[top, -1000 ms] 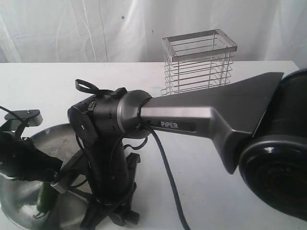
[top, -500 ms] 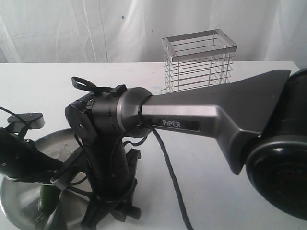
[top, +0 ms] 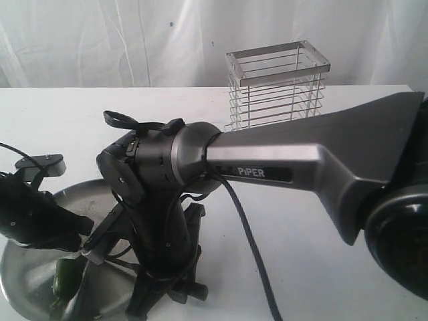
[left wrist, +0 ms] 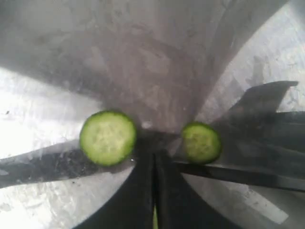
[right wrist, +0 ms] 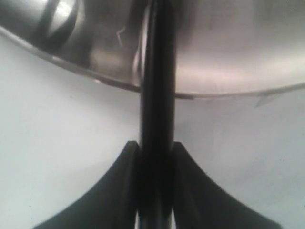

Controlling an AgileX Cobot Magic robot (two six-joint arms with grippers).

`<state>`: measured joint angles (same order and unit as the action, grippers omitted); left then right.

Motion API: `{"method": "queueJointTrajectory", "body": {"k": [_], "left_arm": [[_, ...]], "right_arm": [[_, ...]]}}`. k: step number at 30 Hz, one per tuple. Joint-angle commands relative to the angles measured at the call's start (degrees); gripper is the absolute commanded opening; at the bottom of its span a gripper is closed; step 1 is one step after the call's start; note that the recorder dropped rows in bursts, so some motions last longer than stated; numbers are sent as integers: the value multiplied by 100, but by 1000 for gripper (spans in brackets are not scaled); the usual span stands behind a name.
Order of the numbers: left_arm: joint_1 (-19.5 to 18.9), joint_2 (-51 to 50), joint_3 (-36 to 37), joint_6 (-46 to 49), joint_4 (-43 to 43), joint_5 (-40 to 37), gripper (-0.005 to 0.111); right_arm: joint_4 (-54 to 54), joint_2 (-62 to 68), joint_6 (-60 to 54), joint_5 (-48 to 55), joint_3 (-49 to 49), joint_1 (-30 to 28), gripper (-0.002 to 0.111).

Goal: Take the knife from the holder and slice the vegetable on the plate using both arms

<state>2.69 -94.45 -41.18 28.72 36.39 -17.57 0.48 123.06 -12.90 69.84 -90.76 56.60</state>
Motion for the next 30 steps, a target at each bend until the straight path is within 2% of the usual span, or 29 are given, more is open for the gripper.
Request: {"method": "queueJointTrajectory", "body": {"k": [1, 6, 9, 14, 18, 26, 30], "left_arm": [[36, -49, -285, 17, -1, -638, 0], [24, 623, -716, 0, -1, -754, 6], [-2, 1080, -823, -85, -54, -546, 15], [-401, 1649, -818, -572, -67, -306, 32], [-688, 1961, -818, -787, -67, -306, 32], [-691, 2427, -818, -788, -91, -430, 32], [-691, 2483, -818, -788, -92, -562, 32]], "right_arm": [[4, -225, -84, 12, 21, 33, 0], [-48, -245, -84, 12, 21, -17, 0], [-48, -245, -84, 12, 21, -17, 0], [-176, -248, -84, 12, 21, -17, 0], [-316, -248, -14, 12, 12, -81, 0], [-234, -261, 274, -660, -247, -457, 0], [223, -225, 263, -1054, -451, -622, 0]]}}
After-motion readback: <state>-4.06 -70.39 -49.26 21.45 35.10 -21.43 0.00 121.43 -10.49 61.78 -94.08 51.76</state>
